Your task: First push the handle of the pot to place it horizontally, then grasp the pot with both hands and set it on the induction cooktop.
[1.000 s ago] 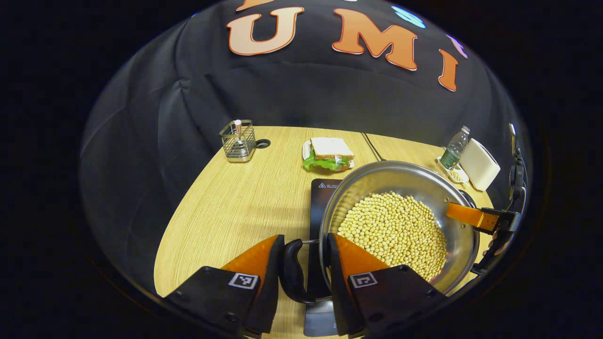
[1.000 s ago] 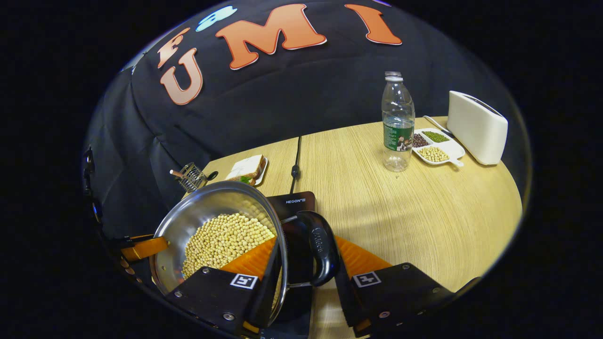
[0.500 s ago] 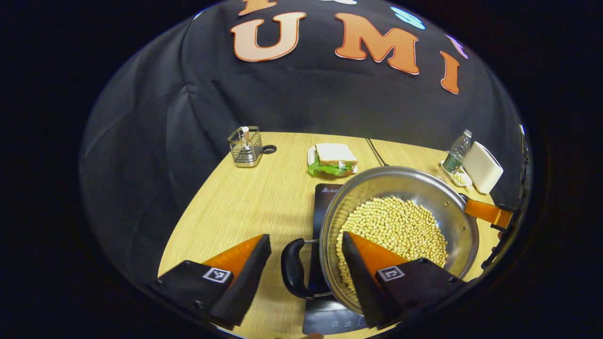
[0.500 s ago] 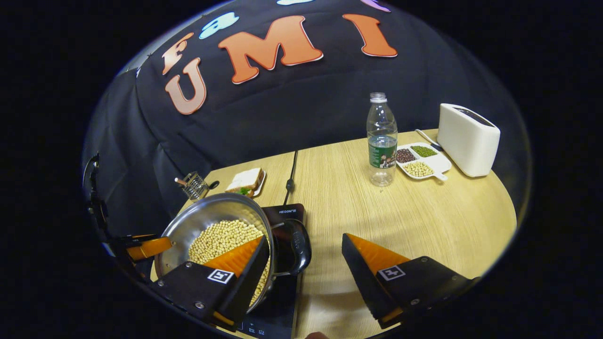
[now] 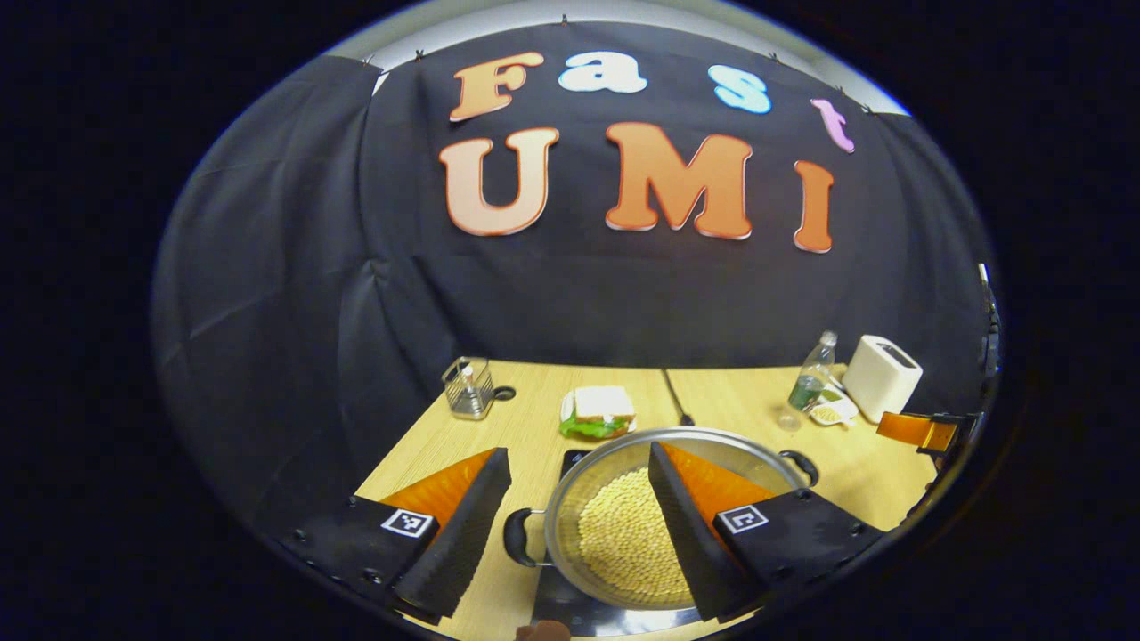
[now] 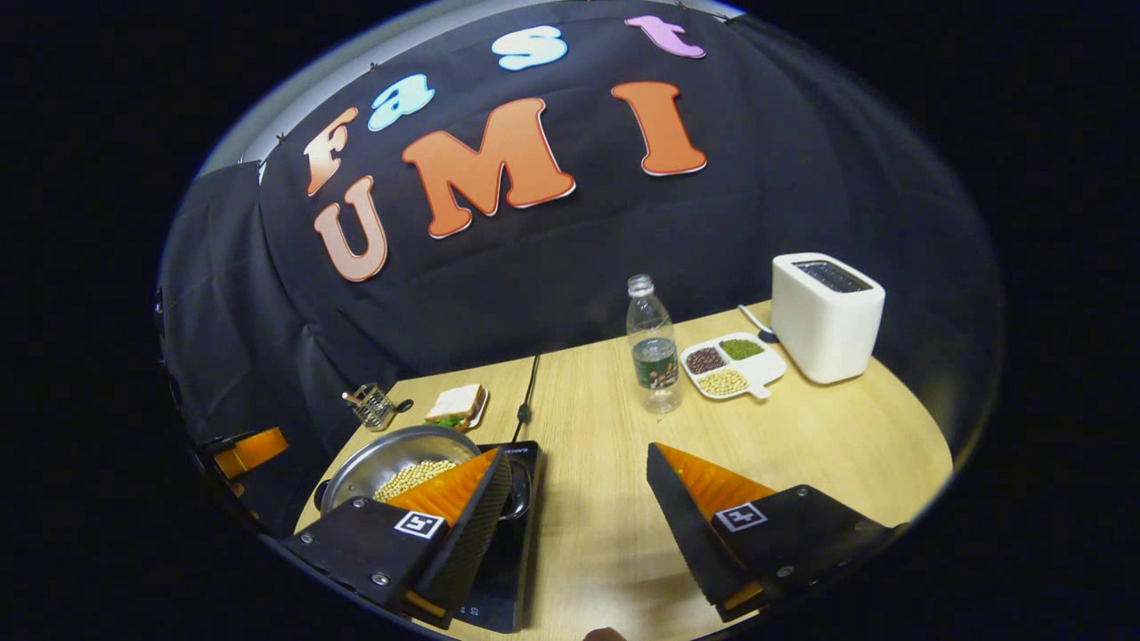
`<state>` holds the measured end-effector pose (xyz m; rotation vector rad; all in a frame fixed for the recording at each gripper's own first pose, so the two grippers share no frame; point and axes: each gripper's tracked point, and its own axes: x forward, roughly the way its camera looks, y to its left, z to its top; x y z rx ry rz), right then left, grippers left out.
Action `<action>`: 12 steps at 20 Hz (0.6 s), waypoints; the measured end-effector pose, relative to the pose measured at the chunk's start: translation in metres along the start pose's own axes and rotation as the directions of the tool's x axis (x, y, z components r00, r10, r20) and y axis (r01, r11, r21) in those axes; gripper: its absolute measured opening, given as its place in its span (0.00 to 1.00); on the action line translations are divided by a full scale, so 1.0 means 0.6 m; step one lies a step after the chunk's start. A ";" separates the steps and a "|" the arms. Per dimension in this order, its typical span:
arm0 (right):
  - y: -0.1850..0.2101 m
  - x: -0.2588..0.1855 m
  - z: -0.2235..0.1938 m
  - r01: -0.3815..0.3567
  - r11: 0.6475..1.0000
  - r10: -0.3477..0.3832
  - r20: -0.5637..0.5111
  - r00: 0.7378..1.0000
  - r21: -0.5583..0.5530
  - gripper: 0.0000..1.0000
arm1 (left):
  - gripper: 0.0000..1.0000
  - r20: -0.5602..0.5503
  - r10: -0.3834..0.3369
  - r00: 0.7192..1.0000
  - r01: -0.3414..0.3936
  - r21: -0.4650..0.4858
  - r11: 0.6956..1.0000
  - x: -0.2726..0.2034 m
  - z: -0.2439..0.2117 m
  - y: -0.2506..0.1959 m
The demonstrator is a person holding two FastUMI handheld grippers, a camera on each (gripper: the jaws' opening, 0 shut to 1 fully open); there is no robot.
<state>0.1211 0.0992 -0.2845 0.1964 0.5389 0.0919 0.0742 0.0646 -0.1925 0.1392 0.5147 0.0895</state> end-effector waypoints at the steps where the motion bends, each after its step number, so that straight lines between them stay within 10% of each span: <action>1: -0.014 -0.016 0.018 0.012 1.000 -0.011 0.028 1.000 -0.013 0.95 | 1.00 0.038 -0.012 0.999 0.012 -0.003 1.000 -0.015 0.023 -0.019; 12: -0.071 -0.205 0.196 0.071 0.991 -0.038 0.275 0.961 -0.112 0.95 | 1.00 0.294 -0.086 0.952 0.103 -0.045 0.994 -0.176 0.227 -0.076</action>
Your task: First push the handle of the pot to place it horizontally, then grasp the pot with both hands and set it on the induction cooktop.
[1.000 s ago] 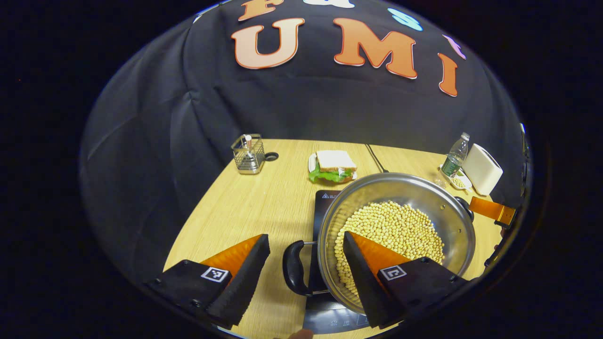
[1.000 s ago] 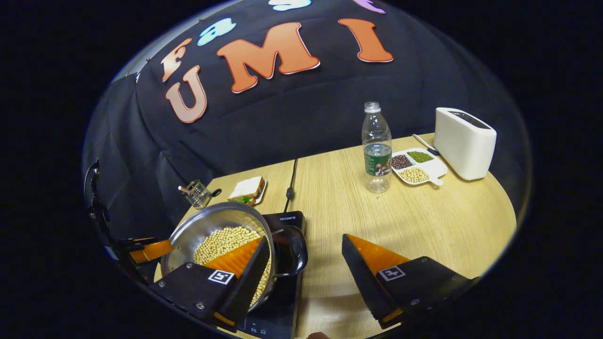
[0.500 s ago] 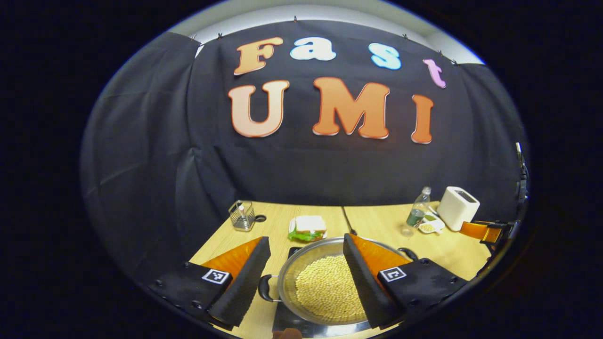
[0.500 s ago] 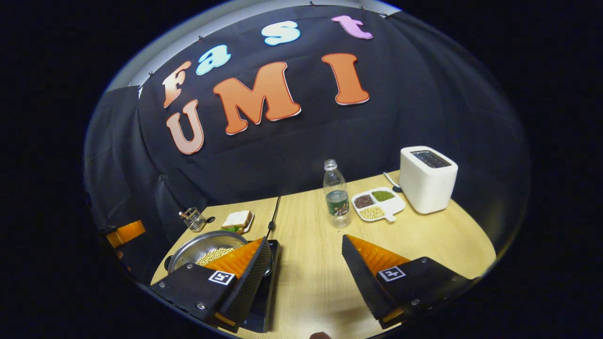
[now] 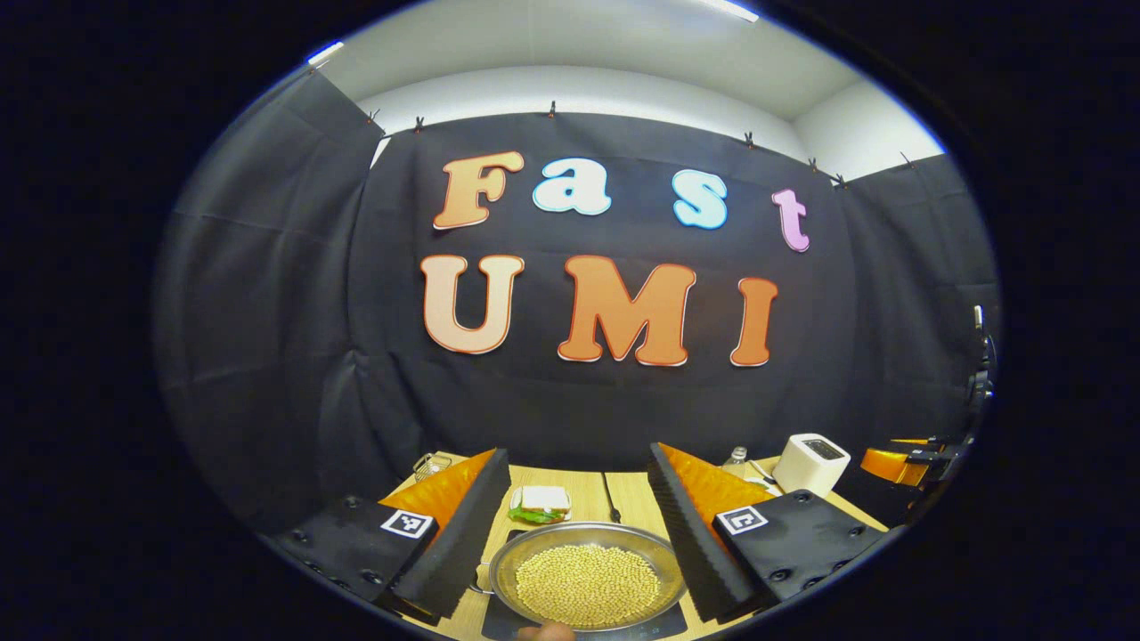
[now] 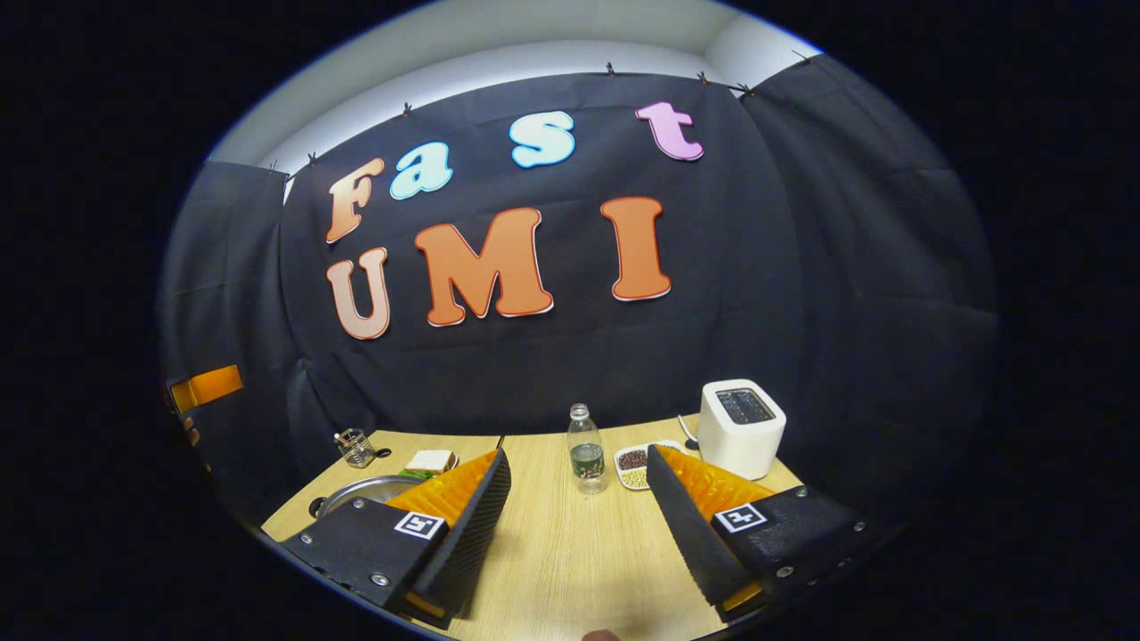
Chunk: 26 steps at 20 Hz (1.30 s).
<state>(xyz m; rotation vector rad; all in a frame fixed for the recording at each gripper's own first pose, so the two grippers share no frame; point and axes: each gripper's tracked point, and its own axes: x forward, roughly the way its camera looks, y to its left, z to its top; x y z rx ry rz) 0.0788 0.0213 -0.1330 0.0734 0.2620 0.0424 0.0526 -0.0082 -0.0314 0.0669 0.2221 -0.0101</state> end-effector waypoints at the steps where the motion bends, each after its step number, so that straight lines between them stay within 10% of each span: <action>1: -0.003 -0.012 0.019 -0.003 1.000 0.003 0.026 1.000 -0.008 0.95 | 1.00 -0.002 -0.006 1.000 0.006 -0.003 1.000 -0.011 0.009 0.001; 10: -0.030 -0.104 0.146 0.039 0.997 -0.024 0.208 0.978 -0.072 0.95 | 0.98 0.161 0.020 0.987 -0.023 0.016 1.000 -0.087 0.127 0.025; 26: -0.048 -0.121 0.125 0.025 0.997 -0.011 0.196 0.981 -0.069 0.95 | 0.98 0.117 0.007 0.993 -0.007 0.000 1.000 -0.086 0.113 -0.001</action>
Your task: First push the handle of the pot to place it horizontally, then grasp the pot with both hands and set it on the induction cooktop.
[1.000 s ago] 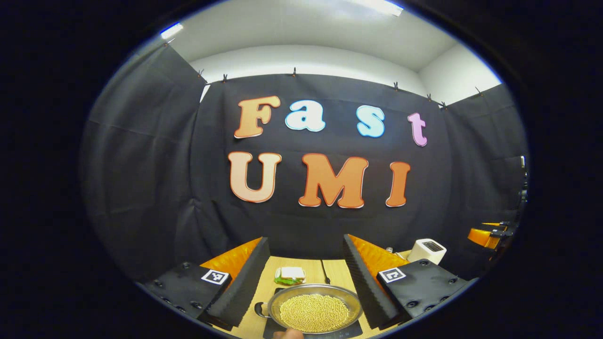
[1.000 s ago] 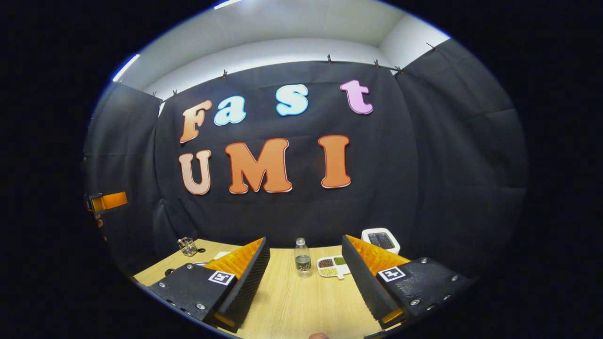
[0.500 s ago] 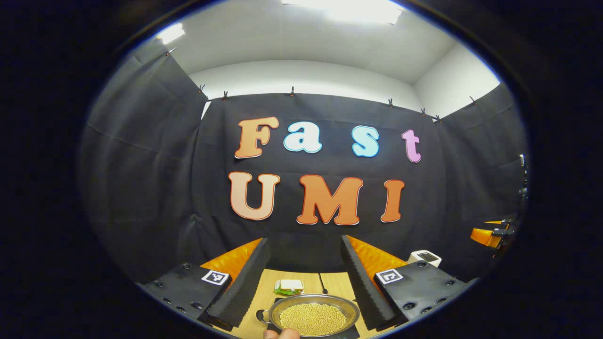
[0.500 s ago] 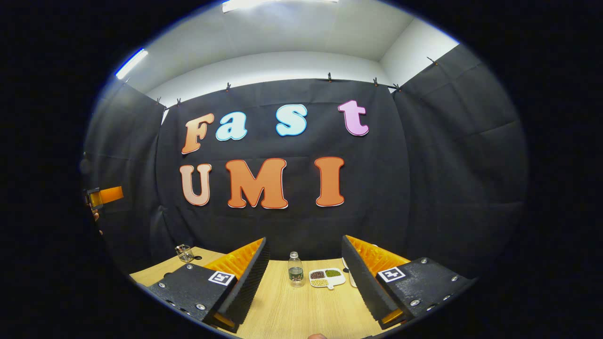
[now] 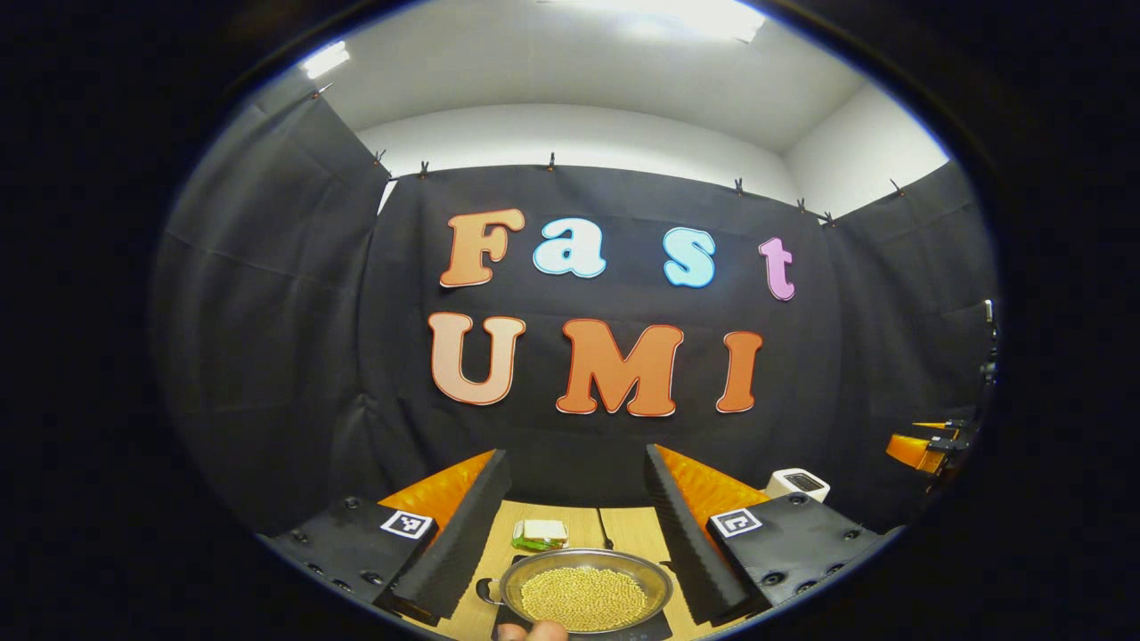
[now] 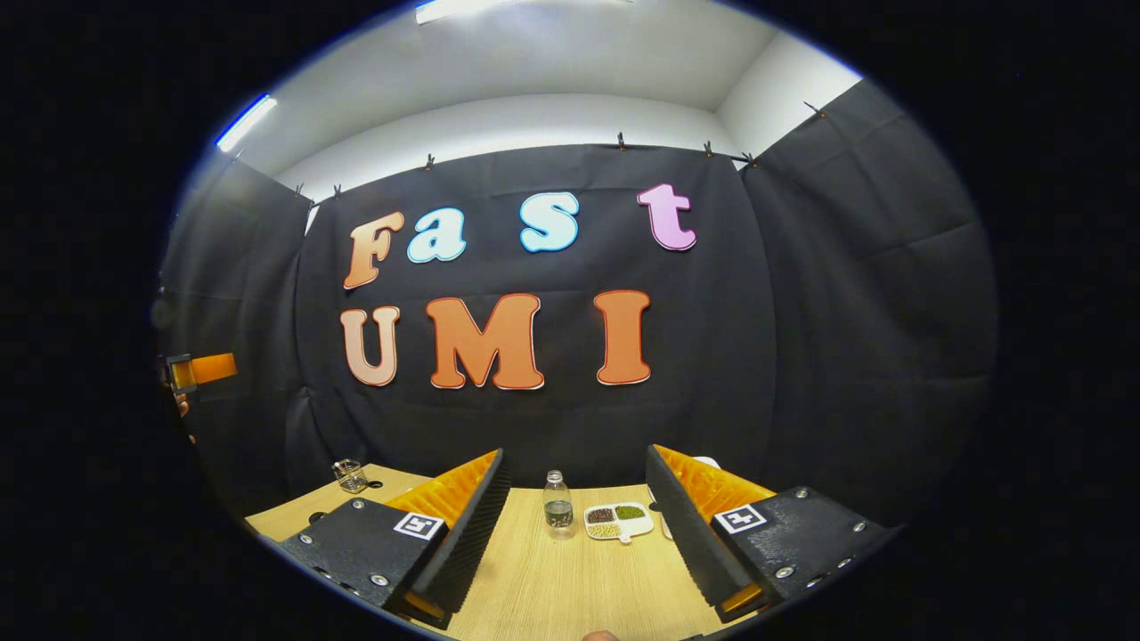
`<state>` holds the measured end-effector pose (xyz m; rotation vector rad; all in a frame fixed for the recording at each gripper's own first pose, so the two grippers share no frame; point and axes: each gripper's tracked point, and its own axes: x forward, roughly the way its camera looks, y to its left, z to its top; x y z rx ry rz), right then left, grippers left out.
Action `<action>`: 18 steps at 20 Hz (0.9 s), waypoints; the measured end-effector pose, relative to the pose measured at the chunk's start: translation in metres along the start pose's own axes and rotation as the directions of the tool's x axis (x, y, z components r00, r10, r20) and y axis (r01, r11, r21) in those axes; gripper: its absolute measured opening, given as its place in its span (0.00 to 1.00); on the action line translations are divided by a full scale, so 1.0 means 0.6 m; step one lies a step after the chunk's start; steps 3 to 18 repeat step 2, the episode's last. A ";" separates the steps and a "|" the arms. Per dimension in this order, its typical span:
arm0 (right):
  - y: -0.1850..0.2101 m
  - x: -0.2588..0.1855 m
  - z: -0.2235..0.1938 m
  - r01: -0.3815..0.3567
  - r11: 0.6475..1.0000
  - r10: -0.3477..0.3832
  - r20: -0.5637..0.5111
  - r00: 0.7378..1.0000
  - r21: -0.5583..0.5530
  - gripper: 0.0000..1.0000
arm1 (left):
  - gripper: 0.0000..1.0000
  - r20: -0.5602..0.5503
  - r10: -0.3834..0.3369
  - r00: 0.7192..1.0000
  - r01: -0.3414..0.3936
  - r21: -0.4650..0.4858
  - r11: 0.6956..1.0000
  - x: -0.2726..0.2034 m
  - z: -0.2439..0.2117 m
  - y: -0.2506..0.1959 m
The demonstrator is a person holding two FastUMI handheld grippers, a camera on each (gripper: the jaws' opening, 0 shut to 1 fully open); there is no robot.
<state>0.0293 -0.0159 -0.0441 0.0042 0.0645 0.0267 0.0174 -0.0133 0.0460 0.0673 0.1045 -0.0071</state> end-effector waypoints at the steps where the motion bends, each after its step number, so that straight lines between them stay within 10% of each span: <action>1: -0.002 0.000 -0.002 0.000 1.000 0.000 -0.002 1.000 0.000 0.95 | 0.99 -0.001 0.003 1.000 -0.003 -0.002 1.000 0.002 0.000 0.001; 18: -0.002 0.001 -0.003 0.000 1.000 0.000 -0.004 1.000 -0.001 0.95 | 0.99 -0.001 0.005 1.000 -0.005 -0.001 1.000 0.002 0.000 0.000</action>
